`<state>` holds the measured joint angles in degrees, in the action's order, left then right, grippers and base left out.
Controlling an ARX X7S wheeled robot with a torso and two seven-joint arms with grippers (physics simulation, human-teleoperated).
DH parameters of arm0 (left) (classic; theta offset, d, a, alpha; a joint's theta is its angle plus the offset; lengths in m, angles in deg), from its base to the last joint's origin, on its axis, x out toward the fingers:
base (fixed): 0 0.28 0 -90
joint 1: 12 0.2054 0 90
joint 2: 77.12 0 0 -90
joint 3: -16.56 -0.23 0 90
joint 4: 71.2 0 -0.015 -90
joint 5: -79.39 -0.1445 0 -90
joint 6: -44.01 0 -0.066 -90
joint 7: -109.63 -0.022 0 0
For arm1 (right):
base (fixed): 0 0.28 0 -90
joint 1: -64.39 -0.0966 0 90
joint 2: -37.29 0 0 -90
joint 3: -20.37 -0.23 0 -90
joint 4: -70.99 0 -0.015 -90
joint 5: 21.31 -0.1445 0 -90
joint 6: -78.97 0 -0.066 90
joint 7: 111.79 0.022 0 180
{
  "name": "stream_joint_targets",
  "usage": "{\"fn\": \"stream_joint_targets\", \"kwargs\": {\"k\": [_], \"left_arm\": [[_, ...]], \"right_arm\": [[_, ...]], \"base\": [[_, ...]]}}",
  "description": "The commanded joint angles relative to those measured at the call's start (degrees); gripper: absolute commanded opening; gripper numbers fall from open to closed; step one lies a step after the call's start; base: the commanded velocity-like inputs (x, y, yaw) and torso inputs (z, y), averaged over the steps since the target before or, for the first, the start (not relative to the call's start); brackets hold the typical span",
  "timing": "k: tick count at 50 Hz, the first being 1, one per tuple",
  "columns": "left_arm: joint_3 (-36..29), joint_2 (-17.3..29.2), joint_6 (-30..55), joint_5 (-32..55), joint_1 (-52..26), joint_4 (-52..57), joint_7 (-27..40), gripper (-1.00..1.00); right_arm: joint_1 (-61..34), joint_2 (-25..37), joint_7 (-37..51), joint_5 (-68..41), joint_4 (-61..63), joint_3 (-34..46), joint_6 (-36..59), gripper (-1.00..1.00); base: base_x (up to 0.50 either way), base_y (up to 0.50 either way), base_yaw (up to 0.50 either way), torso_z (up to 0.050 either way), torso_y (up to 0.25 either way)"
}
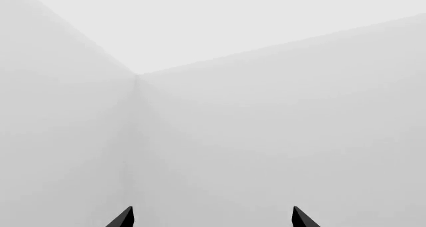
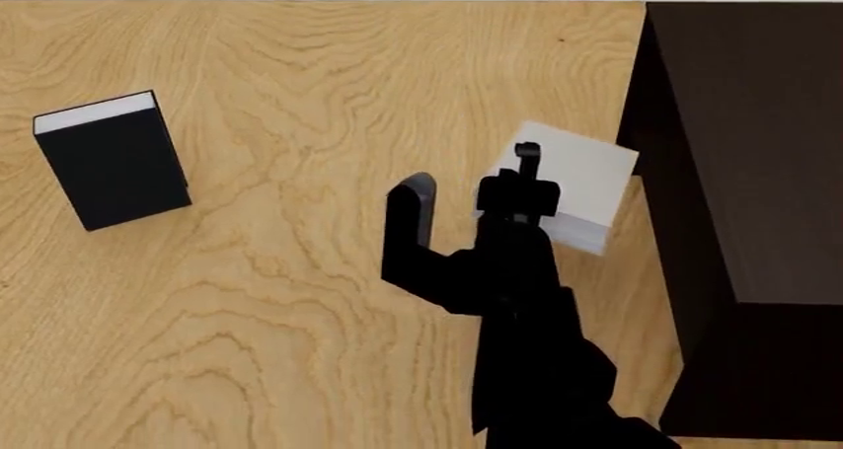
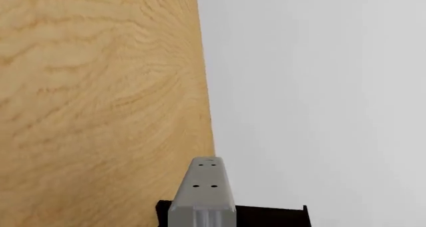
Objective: Pick up the book on the right and place it on the cabinet shelf.
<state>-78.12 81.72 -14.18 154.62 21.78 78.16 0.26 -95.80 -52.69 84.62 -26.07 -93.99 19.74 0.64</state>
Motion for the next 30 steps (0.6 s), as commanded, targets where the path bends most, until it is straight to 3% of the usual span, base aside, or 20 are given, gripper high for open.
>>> {"fn": "stream_joint_targets", "kwargs": {"k": [1,30], "left_arm": [[-1.1,0.18,-0.86,-0.87,0.14,-0.15,0.03,1.0],[-2.76,0.53,-1.9,-1.93,-0.22,-0.63,-0.09,1.0]], "right_arm": [[-0.71,0.11,1.89,4.61,-0.01,0.06,4.62,-1.0],[0.45,1.42,0.93,4.67,-0.01,-1.7,8.84,-1.0]], "base": [[0.0,0.0,0.0,0.0,0.011],[0.0,0.0,0.0,0.0,0.001]]}}
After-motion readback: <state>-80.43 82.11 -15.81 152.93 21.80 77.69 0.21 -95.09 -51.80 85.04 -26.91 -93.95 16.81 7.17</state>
